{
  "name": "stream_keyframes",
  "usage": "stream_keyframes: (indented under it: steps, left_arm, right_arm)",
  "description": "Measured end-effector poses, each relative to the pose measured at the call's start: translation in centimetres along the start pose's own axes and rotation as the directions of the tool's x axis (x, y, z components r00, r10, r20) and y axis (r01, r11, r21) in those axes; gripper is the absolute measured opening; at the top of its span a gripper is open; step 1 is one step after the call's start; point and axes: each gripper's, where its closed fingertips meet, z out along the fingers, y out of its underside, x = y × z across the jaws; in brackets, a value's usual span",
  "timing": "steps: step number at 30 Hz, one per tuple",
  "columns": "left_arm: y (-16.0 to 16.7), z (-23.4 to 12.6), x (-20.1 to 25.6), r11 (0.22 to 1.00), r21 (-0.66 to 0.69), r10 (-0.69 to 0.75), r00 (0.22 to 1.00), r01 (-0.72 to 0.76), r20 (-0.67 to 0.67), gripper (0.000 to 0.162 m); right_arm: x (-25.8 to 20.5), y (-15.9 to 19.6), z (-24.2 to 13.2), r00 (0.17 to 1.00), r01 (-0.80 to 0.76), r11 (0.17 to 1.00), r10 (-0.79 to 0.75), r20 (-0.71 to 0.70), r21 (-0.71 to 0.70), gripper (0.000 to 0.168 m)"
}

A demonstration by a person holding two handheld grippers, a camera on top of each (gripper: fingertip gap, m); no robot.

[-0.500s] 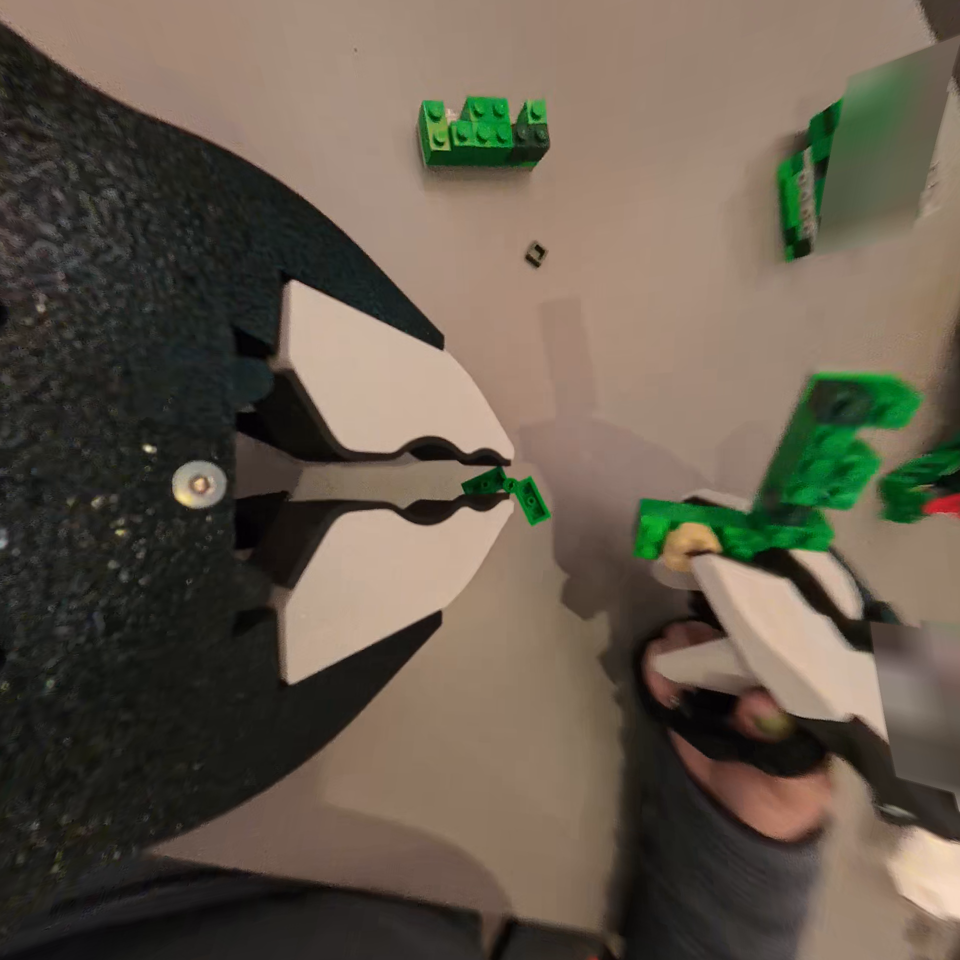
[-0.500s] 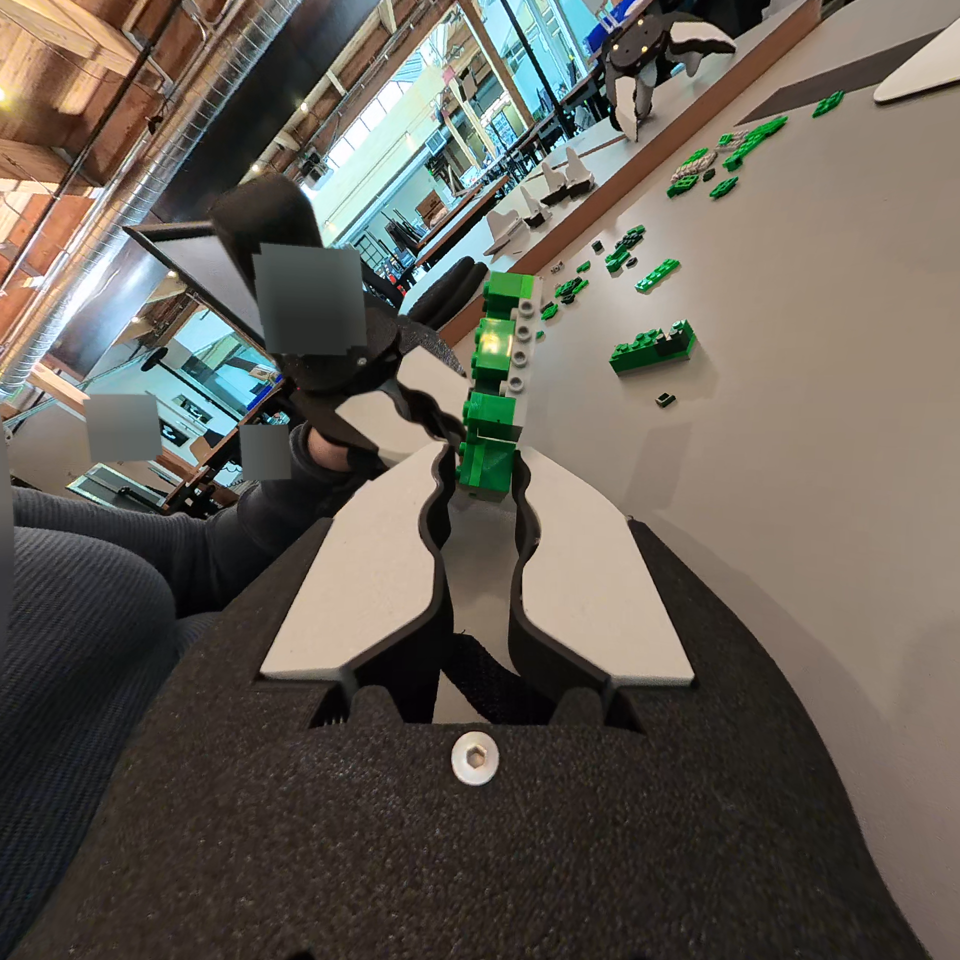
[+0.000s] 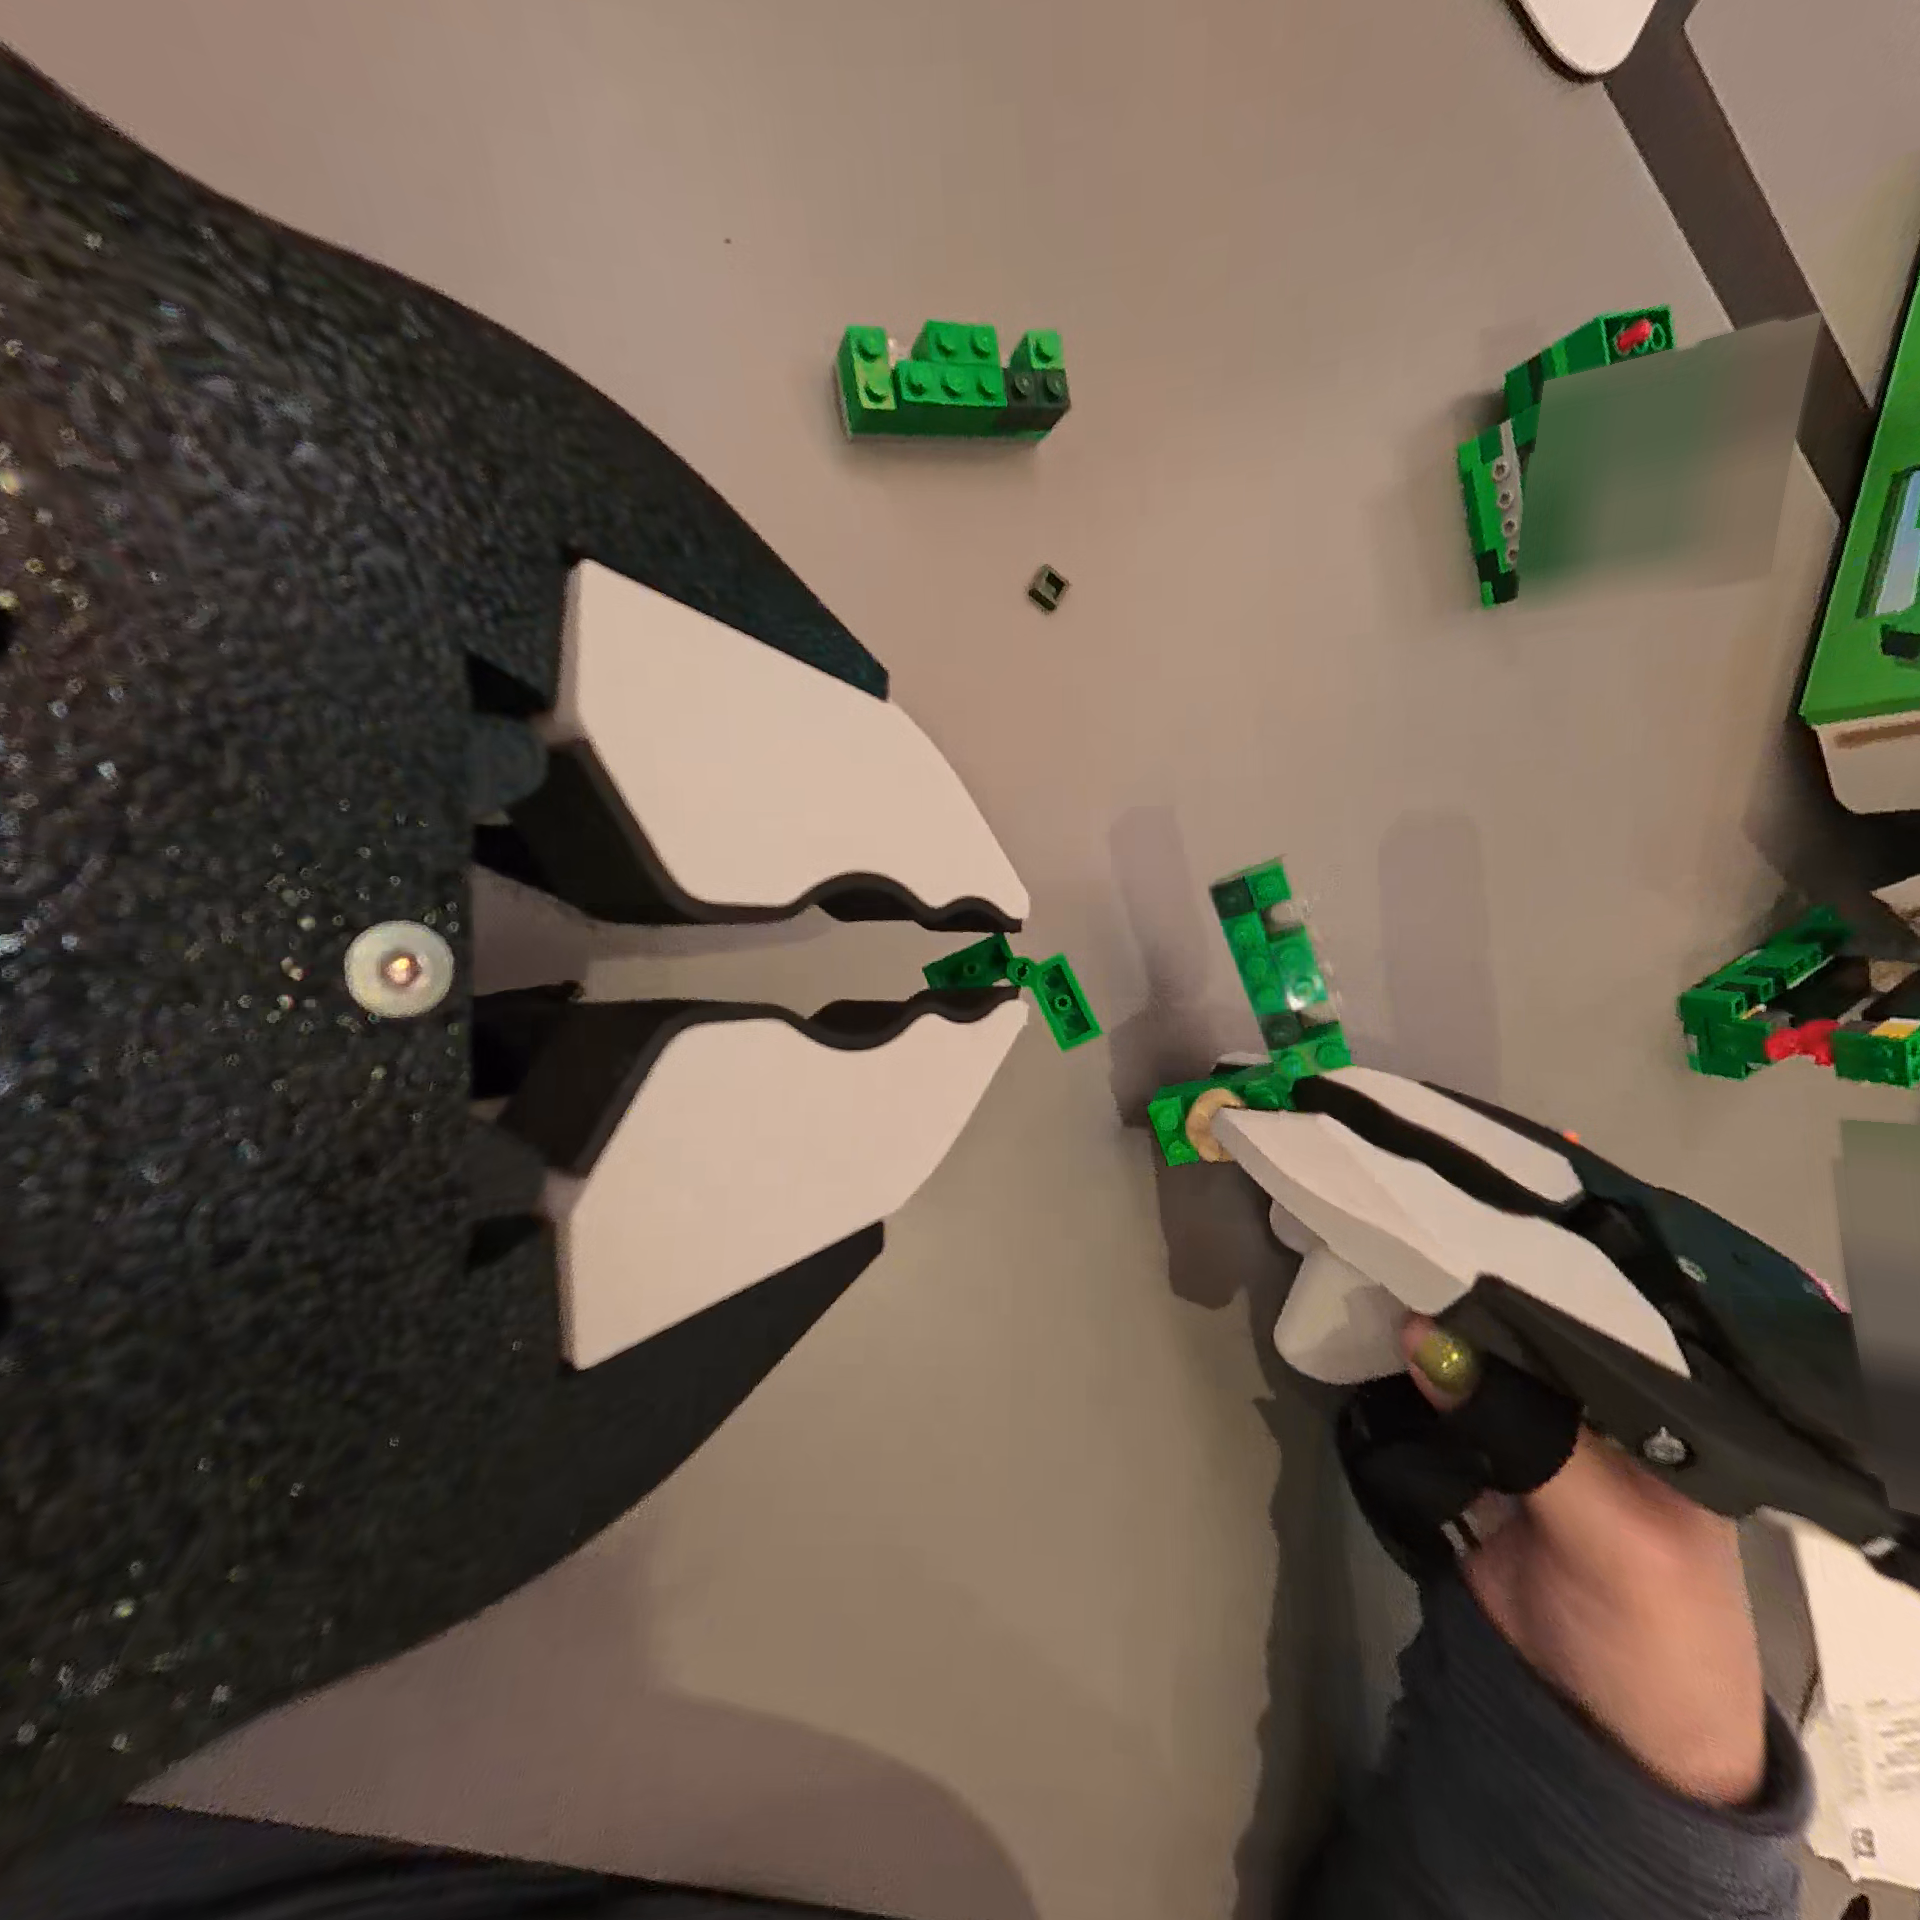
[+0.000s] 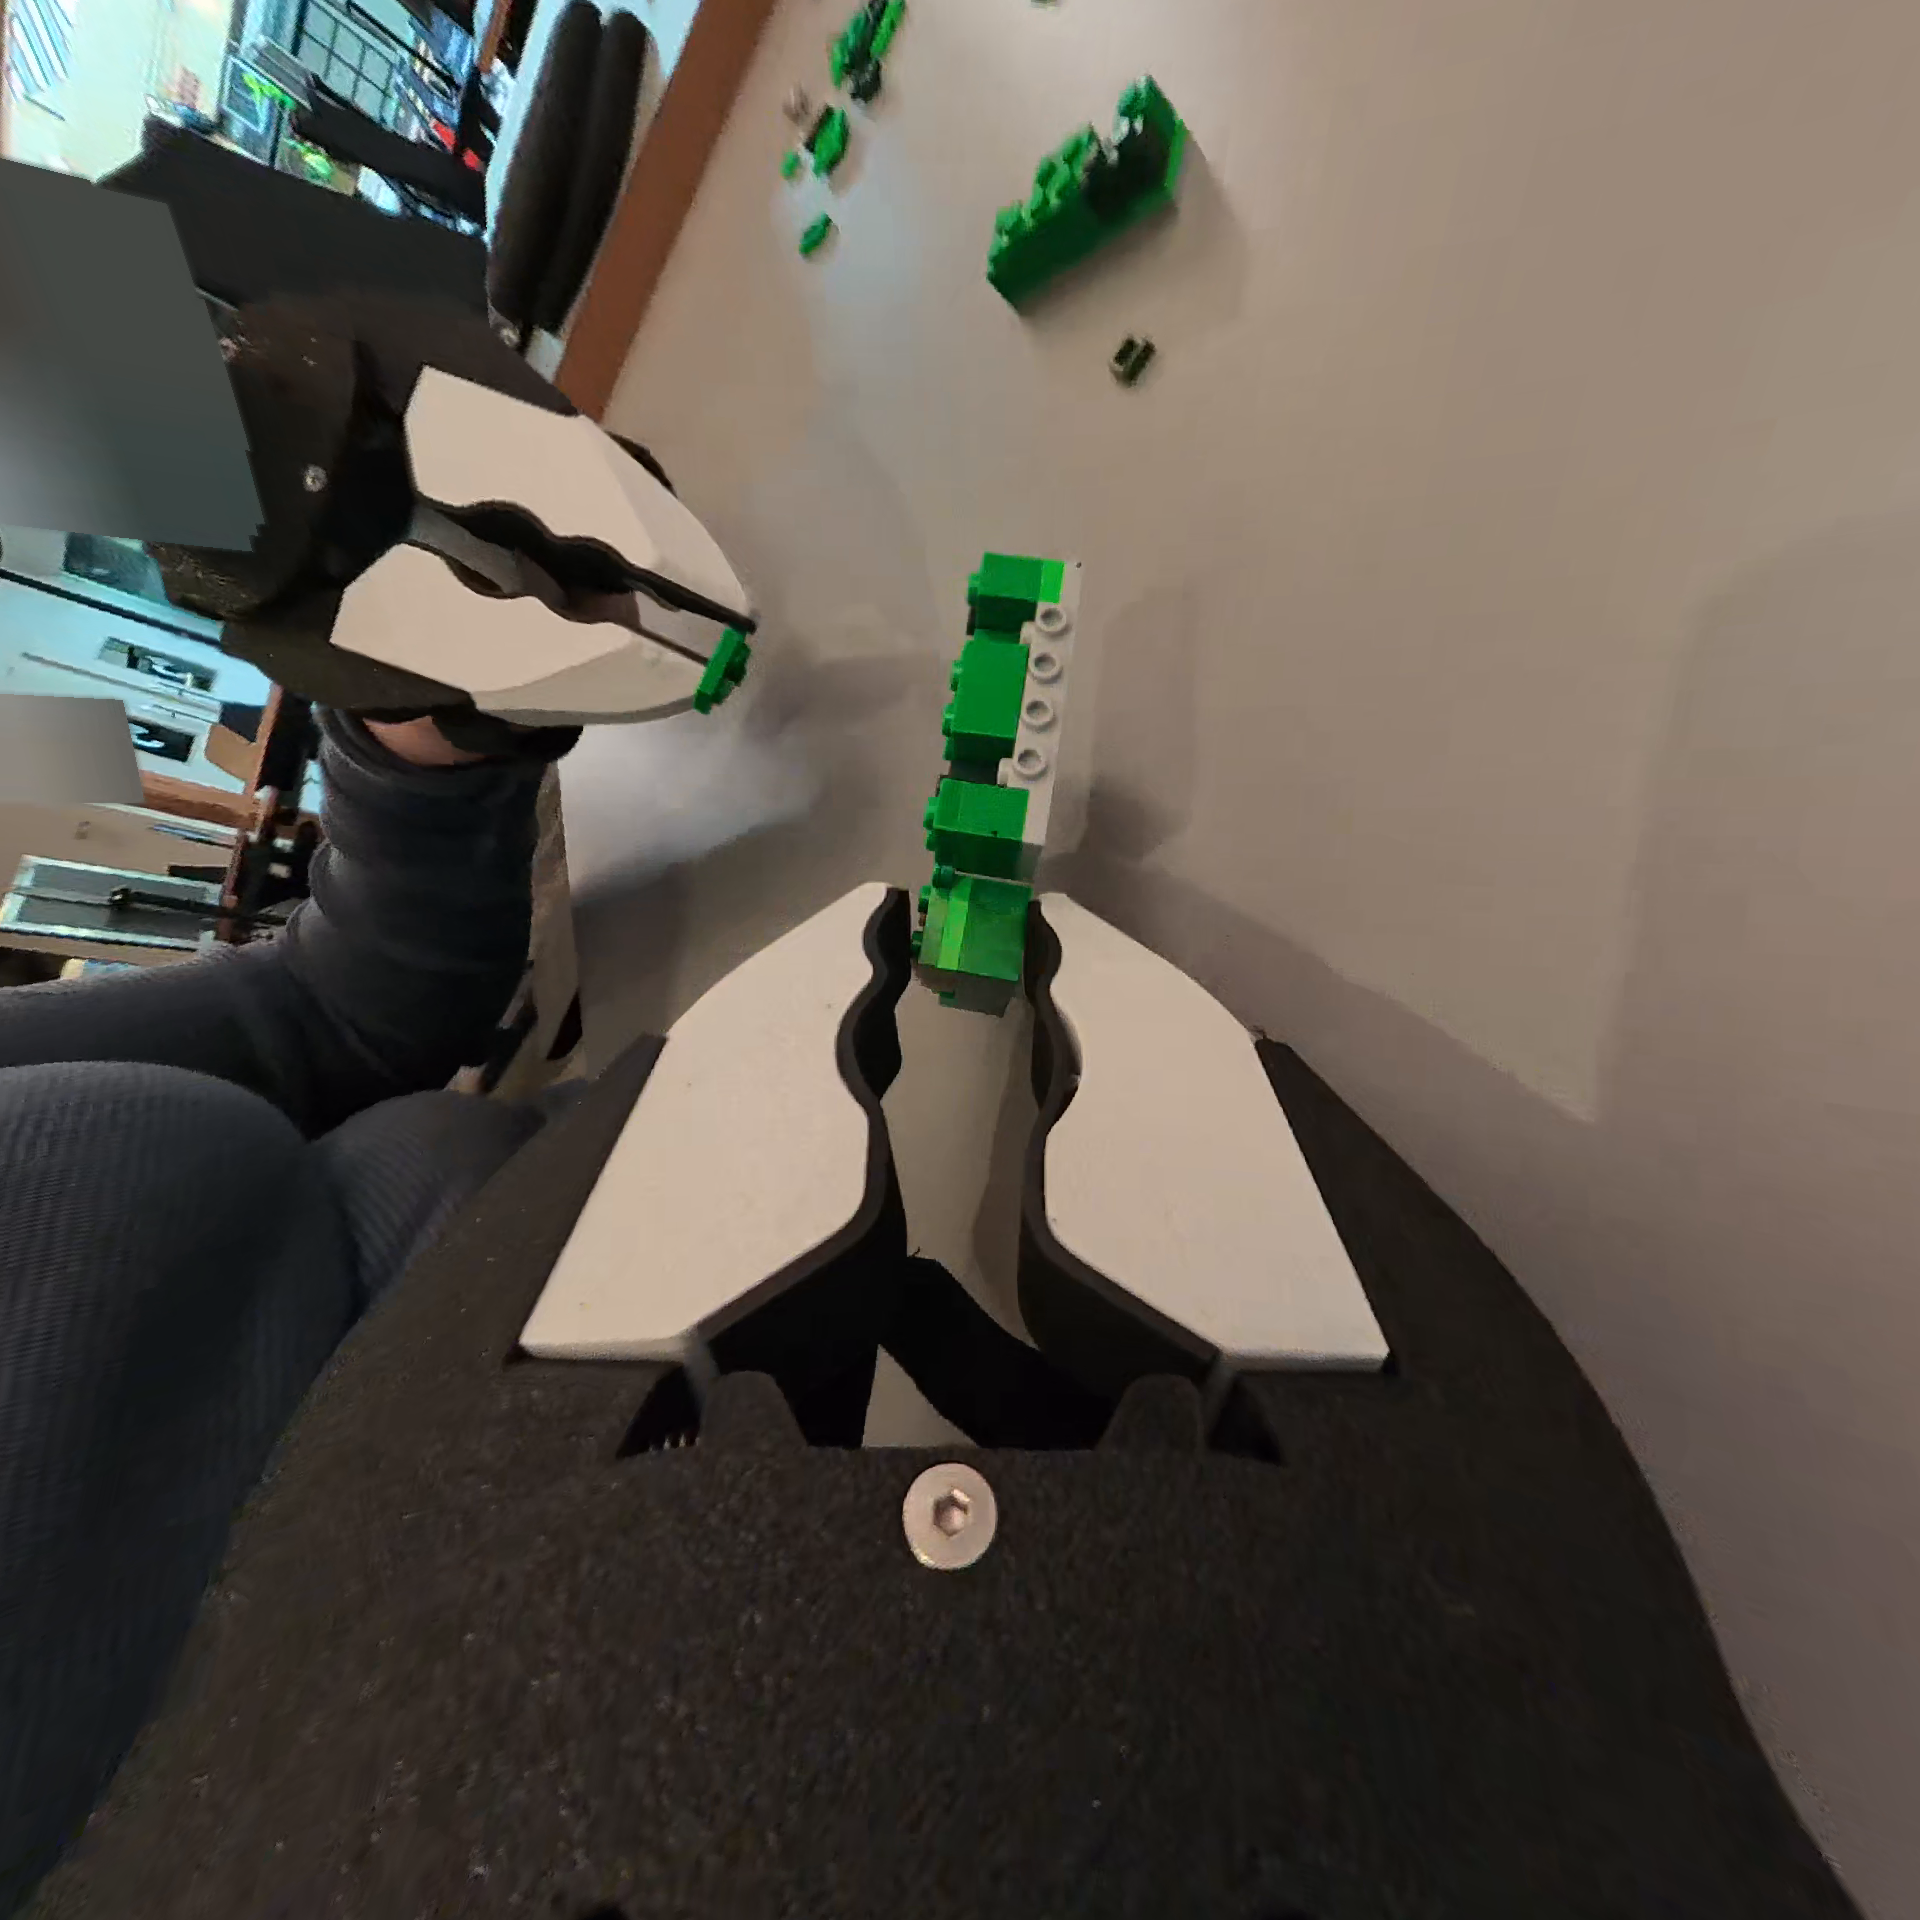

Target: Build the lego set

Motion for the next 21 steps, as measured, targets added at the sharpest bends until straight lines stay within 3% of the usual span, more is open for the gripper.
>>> stream_keyframes:
  steps: [3, 6, 13, 17, 21]
  left_arm:
    - [0.1, 0.4, 0.4, 1.000, -0.014, 0.028, 1.000, -0.028, -0.008, 0.009]
    - [0.3, 0.6, 0.6, 0.998, -0.033, 0.055, 0.998, -0.056, -0.007, 0.009]
    - [0.0, 0.9, 0.9, 0.998, -0.021, 0.065, 0.998, -0.065, -0.007, 0.009]
    - [-0.5, 1.0, 1.1, 0.998, 0.007, 0.062, 0.998, -0.062, -0.006, 0.009]
    - [-2.1, 0.5, 1.2, 0.981, 0.088, 0.167, 0.982, -0.175, 0.086, 0.009]
  right_arm:
    - [0.4, -0.1, -0.6, 1.000, -0.010, 1.000, 0.010, -0.021, -0.004, 0.023]
    - [0.7, -0.2, -1.2, 0.998, 0.009, 1.000, -0.009, -0.064, -0.005, 0.040]
    - [0.3, -3.1, -2.8, 0.973, 0.195, 0.969, -0.171, -0.154, 0.155, 0.038]
    - [-4.7, -3.5, -2.2, 0.915, 0.393, 0.891, -0.403, -0.002, 0.226, 0.024]
    - [-5.3, -1.7, -0.1, 0.913, 0.396, 0.908, -0.405, 0.045, 0.135, 0.025]
